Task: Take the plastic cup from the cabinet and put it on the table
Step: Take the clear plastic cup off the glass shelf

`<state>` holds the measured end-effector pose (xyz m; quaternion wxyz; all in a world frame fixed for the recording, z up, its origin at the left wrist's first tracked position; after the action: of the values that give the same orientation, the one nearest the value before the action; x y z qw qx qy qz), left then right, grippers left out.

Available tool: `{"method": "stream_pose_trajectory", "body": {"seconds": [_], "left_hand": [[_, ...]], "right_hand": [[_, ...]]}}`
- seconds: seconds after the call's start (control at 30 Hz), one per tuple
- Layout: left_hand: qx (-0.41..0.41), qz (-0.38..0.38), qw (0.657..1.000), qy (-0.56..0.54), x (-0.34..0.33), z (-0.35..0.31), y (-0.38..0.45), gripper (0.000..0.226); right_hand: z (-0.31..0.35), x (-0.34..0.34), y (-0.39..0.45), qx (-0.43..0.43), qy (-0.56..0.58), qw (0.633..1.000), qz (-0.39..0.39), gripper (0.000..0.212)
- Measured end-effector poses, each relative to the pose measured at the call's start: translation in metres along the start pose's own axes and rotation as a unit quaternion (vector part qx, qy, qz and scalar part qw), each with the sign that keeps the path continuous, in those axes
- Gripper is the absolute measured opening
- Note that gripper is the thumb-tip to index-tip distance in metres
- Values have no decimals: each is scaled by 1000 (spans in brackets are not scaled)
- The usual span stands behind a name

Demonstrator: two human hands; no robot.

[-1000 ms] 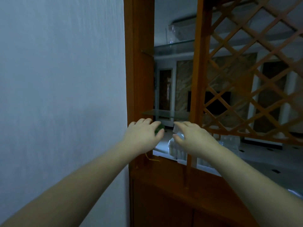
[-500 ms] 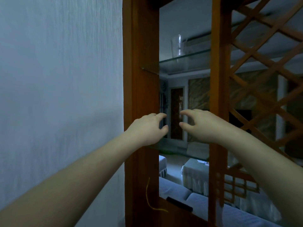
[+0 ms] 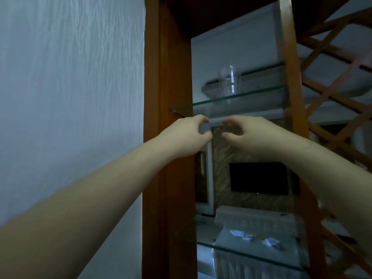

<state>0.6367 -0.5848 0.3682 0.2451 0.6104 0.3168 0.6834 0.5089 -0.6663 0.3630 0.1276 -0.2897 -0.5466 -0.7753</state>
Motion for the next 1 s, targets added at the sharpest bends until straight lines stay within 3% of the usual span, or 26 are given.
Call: {"method": "stream_pose_trajectory", "body": {"seconds": [0.3, 0.47, 0.57, 0.8, 1.0], "left_hand": [[-26, -72, 996, -44, 23, 27, 66, 44], [-31, -88, 989, -116, 18, 36, 99, 48], [-18, -92, 981, -170, 13, 32, 115, 51], [35, -74, 984, -157, -1, 18, 161, 75], [55, -11, 990, -132, -11, 8, 175, 92]], "right_hand": [[25, 57, 58, 49, 12, 990, -133, 38], [20, 81, 94, 69, 2, 977, -204, 45], [8, 87, 114, 35, 33, 973, -225, 57], [-29, 76, 144, -178, 109, 961, -180, 87], [-27, 64, 151, -183, 150, 970, -48, 94]]}}
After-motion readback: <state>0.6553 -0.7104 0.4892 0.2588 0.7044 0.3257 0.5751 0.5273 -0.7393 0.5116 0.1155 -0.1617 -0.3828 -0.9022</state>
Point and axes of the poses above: each hand's wrist, its own y-axis towards the middle knuckle, its own x-axis out of the back of the hand, z = x × y, the point moved 6 cm from there along y, towards the middle knuckle, and after that the axes turned 11 degrees about y, right-handed, at the moved point
